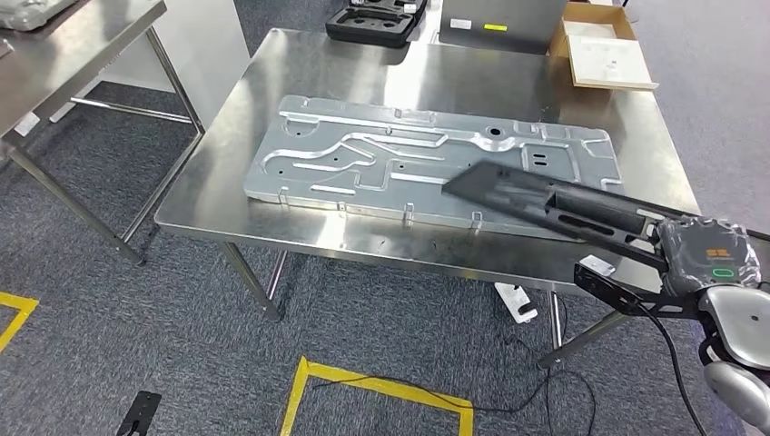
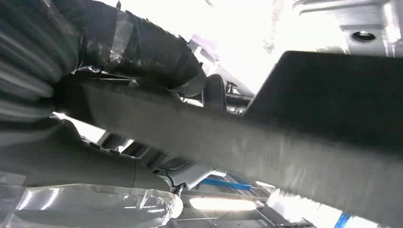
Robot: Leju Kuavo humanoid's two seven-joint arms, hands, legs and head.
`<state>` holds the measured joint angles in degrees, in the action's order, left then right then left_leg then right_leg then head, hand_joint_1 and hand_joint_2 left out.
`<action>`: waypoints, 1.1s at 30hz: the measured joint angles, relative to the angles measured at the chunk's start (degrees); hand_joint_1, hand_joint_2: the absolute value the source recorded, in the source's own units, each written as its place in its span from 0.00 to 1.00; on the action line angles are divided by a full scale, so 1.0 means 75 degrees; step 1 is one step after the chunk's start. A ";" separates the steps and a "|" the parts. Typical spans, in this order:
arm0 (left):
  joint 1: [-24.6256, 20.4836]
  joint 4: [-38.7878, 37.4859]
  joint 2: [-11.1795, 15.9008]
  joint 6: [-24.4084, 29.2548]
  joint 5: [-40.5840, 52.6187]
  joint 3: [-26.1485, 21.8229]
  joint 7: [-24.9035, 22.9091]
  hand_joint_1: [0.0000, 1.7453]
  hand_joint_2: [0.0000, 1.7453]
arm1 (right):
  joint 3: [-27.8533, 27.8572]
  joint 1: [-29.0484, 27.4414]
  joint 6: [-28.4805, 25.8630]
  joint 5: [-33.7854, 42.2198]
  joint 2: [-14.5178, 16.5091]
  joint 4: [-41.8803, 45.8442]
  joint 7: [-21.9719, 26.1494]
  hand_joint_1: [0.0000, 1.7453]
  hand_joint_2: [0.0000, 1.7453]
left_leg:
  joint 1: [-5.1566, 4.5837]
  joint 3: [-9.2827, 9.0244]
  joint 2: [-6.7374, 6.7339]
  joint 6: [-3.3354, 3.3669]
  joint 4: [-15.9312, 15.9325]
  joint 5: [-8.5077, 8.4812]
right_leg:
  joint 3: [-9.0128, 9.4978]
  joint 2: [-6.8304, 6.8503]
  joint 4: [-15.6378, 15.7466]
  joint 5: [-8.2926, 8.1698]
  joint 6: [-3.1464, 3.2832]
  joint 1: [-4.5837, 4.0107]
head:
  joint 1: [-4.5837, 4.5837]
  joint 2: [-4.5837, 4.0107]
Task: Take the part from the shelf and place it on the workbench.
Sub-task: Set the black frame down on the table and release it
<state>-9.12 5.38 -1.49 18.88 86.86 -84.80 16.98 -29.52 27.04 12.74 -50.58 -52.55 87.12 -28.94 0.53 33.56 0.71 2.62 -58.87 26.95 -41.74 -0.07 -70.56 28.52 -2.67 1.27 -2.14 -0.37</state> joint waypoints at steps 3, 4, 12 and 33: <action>-0.0010 0.0000 -0.0017 0.0000 0.0007 -0.0001 0.0000 0.00 1.00 | 0.0075 -0.0073 -0.0009 0.0001 -0.0060 -0.0043 0.0000 1.00 1.00 | -0.0031 -0.0077 0.0025 -0.0107 -0.0074 0.0163 | 0.0530 -0.0007 0.1241 -0.0550 0.0045 -0.0004 | 0.0004 0.0001; -0.0012 0.0000 -0.0023 0.0000 0.0008 -0.0001 0.0000 0.00 1.00 | 0.0113 -0.0091 -0.0017 0.0001 -0.0077 -0.0057 0.0000 1.00 1.00 | -0.0047 -0.0078 0.0031 -0.0147 -0.0077 0.0192 | 0.0595 -0.0013 0.1374 -0.0539 0.0079 -0.0017 | -0.0001 0.0001; -0.0046 0.0000 -0.0044 -0.0002 0.0014 -0.0001 0.0038 0.00 1.00 | 0.0179 -0.0038 -0.0119 -0.0280 -0.0092 -0.0100 0.0013 1.00 1.00 | -0.0031 0.0924 -0.0039 -0.0395 -0.1957 0.0956 | 0.0855 0.0021 0.1463 -0.0357 0.0390 0.0005 | -0.0058 0.0001; -0.0035 0.0000 -0.0174 0.0022 0.0154 -0.0094 0.0047 0.00 1.00 | 0.0601 -0.0618 -0.1234 -0.0836 0.0185 -0.0454 0.0021 1.00 1.00 | -0.0081 -0.0238 0.0009 -0.0020 0.0086 0.0144 | 0.0421 0.0020 0.1067 -0.0635 0.0054 -0.0016 | 0.0004 -0.0001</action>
<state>-9.38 5.38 -2.79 19.05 88.02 -85.51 17.33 -25.01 22.40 3.49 -56.85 -51.16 83.72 -28.78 -0.08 31.77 0.78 2.48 -58.23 28.04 -38.58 0.08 -62.56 23.76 -2.27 1.15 -2.11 -0.37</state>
